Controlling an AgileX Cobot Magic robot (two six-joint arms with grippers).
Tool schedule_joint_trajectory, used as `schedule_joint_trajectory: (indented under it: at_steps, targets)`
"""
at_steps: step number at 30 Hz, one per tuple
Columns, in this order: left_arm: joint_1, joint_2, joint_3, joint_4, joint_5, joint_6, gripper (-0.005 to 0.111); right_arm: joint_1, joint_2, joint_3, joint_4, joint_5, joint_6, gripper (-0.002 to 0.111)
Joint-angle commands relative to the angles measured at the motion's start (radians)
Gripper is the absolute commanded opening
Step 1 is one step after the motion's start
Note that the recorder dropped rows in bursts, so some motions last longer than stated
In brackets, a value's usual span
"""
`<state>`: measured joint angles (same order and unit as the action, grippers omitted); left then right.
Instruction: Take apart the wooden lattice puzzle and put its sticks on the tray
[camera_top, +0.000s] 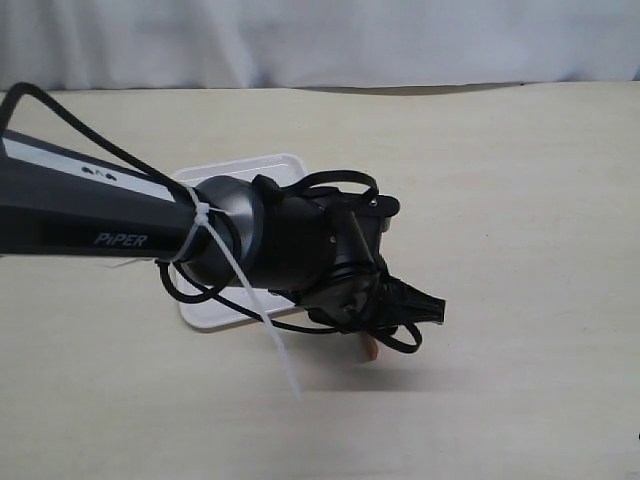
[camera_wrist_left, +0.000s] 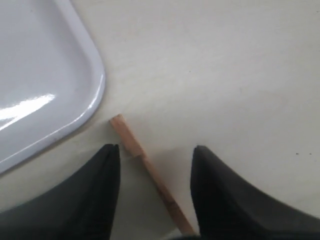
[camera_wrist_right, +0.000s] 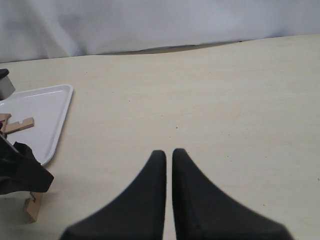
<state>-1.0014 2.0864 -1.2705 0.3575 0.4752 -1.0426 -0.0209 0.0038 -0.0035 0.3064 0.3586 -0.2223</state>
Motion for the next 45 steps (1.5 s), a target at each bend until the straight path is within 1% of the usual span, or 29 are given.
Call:
schedule_joint_trajectory:
  at_steps: [1, 5, 9, 18, 19, 20, 21, 23, 24, 31, 32, 35, 37, 39, 41, 42, 43, 44, 45]
  targets:
    - [-0.001, 0.002, 0.0, 0.008, -0.016, -0.01, 0.039, -0.004, 0.008, 0.004, -0.001, -0.013, 0.001, 0.005]
    - [-0.001, 0.002, 0.0, 0.024, -0.011, -0.01, 0.039, -0.004, 0.008, 0.004, -0.001, -0.013, 0.001, 0.005]
    - [-0.001, 0.002, 0.0, 0.026, 0.022, -0.01, 0.039, -0.004, 0.008, 0.004, -0.001, -0.013, 0.001, 0.005]
    - [-0.001, 0.034, 0.0, 0.028, 0.011, -0.01, 0.039, -0.004, 0.008, 0.004, -0.001, -0.013, 0.001, 0.005]
    - [-0.001, 0.036, 0.0, 0.028, 0.008, -0.01, 0.037, -0.004, 0.008, 0.004, -0.001, -0.013, 0.001, 0.005]
    - [-0.001, 0.036, 0.0, 0.028, -0.001, -0.01, 0.032, -0.004, 0.008, 0.004, -0.001, -0.013, 0.001, 0.005]
    - [-0.001, 0.036, 0.0, 0.035, -0.003, -0.01, 0.024, -0.004, 0.008, 0.004, -0.001, -0.013, 0.001, 0.005]
    - [-0.001, 0.034, 0.0, 0.052, -0.005, -0.003, 0.003, -0.004, 0.008, 0.004, -0.001, -0.013, 0.001, 0.005]
    - [-0.001, 0.028, 0.0, 0.052, -0.007, 0.018, 0.0, -0.004, 0.008, 0.004, -0.001, -0.013, 0.001, 0.005]
    - [-0.001, -0.063, 0.0, 0.054, -0.035, 0.157, 0.0, -0.004, 0.008, 0.004, -0.001, -0.013, 0.001, 0.005]
    - [-0.001, -0.09, 0.0, 0.073, -0.035, 0.178, 0.0, -0.004, 0.008, 0.004, -0.001, -0.013, 0.001, 0.005]
    - [0.002, -0.151, 0.0, 0.201, -0.008, 0.18, 0.0, -0.004, 0.008, 0.004, -0.001, -0.013, 0.001, 0.005]
    - [0.003, -0.177, 0.0, 0.258, 0.015, 0.18, 0.0, -0.004, 0.008, 0.004, -0.001, -0.013, 0.001, 0.005]
    - [0.018, -0.194, 0.0, 0.3, 0.027, 0.178, 0.0, -0.004, 0.008, 0.004, -0.001, -0.013, 0.001, 0.005]
    - [0.075, -0.196, 0.0, 0.308, 0.05, 0.178, 0.0, -0.004, 0.008, 0.004, -0.001, -0.013, 0.001, 0.005]
    - [0.124, -0.194, 0.0, 0.289, 0.063, 0.178, 0.0, -0.004, 0.008, 0.004, -0.001, -0.013, 0.001, 0.005]
    - [0.143, -0.194, 0.0, 0.282, 0.063, 0.178, 0.0, -0.004, 0.008, 0.004, -0.001, -0.013, 0.001, 0.005]
    - [0.188, -0.194, 0.0, 0.282, 0.065, 0.182, 0.0, -0.004, 0.008, 0.004, -0.001, -0.013, 0.001, 0.005]
    - [0.205, -0.192, 0.0, 0.284, 0.062, 0.182, 0.0, -0.004, 0.008, 0.004, -0.001, -0.013, 0.001, 0.005]
